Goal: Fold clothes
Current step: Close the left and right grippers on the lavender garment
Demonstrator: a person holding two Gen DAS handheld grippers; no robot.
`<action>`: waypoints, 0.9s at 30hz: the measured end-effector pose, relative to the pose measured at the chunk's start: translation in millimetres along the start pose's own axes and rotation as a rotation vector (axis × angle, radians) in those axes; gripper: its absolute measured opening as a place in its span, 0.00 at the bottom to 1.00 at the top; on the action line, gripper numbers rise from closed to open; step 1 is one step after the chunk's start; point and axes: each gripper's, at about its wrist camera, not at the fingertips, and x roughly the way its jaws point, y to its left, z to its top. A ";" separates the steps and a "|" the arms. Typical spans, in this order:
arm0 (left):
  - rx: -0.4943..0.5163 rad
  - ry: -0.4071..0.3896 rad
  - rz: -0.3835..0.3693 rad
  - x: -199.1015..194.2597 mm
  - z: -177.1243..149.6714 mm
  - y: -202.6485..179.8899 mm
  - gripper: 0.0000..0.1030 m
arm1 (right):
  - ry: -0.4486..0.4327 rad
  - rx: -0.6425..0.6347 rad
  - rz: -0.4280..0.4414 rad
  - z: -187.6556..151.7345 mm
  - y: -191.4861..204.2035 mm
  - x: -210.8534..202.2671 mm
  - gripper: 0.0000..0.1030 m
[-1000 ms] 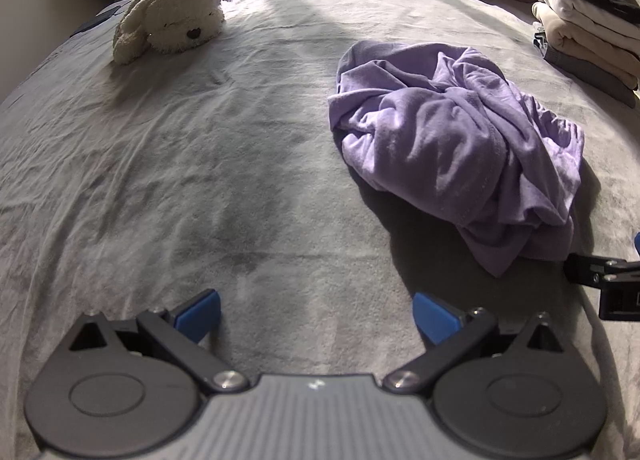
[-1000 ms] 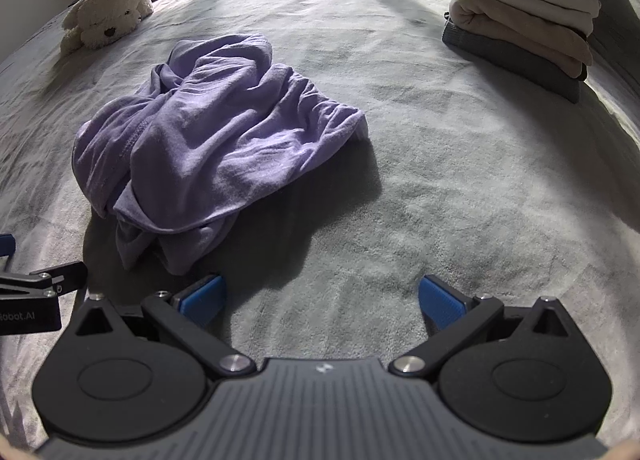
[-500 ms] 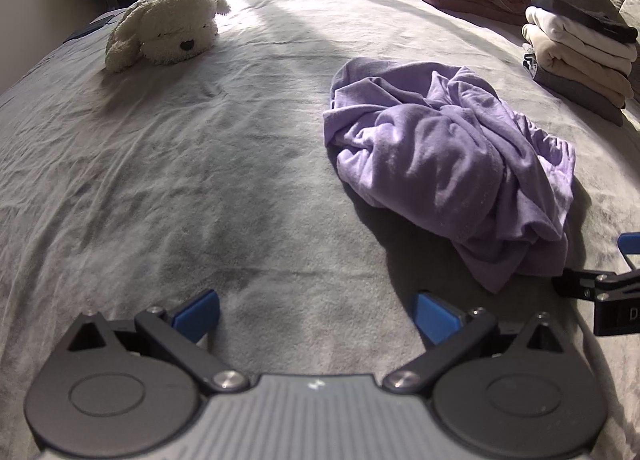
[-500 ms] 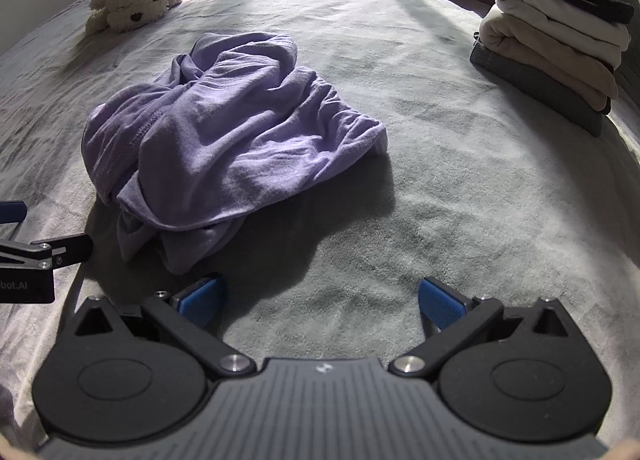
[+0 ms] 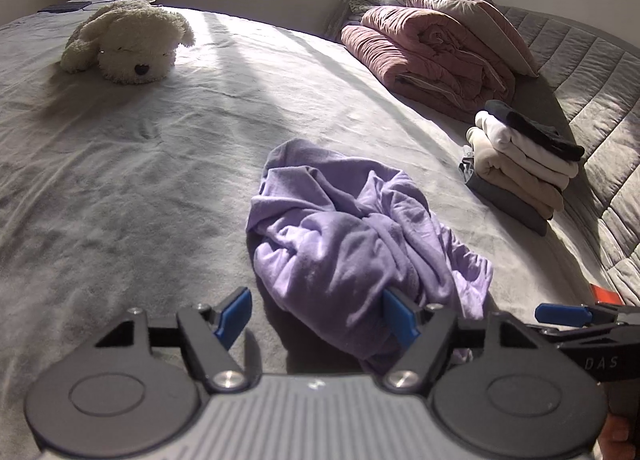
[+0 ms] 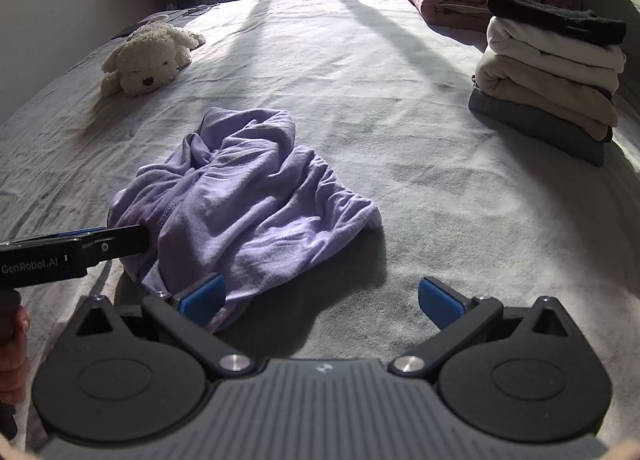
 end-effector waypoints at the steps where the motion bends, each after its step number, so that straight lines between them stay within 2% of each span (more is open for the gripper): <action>1: -0.017 0.001 -0.017 0.9 -0.5 2.9 0.58 | -0.008 0.015 0.015 0.8 -0.4 -0.2 1.00; 3: -0.051 0.002 -0.050 2.6 -1.4 8.5 0.37 | -0.022 0.041 0.044 1.6 0.3 0.4 0.99; 6: -0.077 0.002 -0.058 1.5 -0.2 12.3 0.18 | -0.037 0.063 0.080 1.3 4.1 5.7 0.88; 9: -0.095 -0.003 -0.046 -4.2 2.0 14.8 0.09 | -0.056 0.085 0.116 0.6 7.0 9.7 0.79; 12: -0.081 -0.018 -0.036 -11.6 4.2 13.8 0.05 | -0.062 0.099 0.146 -0.9 10.4 13.6 0.73; 15: -0.054 -0.052 -0.018 -21.4 6.6 10.6 0.05 | -0.050 0.098 0.171 -3.2 14.4 18.2 0.61; 18: -0.021 -0.090 0.005 -32.2 9.4 6.7 0.04 | -0.048 0.087 0.186 -5.3 17.5 19.8 0.38; 19: -0.009 -0.102 0.015 -35.5 10.5 5.2 0.04 | -0.049 0.084 0.190 -5.4 17.8 19.5 0.21; 20: 0.001 -0.108 0.026 -38.5 11.1 4.2 0.04 | -0.051 0.082 0.194 -5.4 18.1 19.1 0.10; 27: 0.015 -0.124 0.058 -64.5 13.4 9.1 0.04 | -0.092 0.069 0.142 -0.6 12.2 2.6 0.09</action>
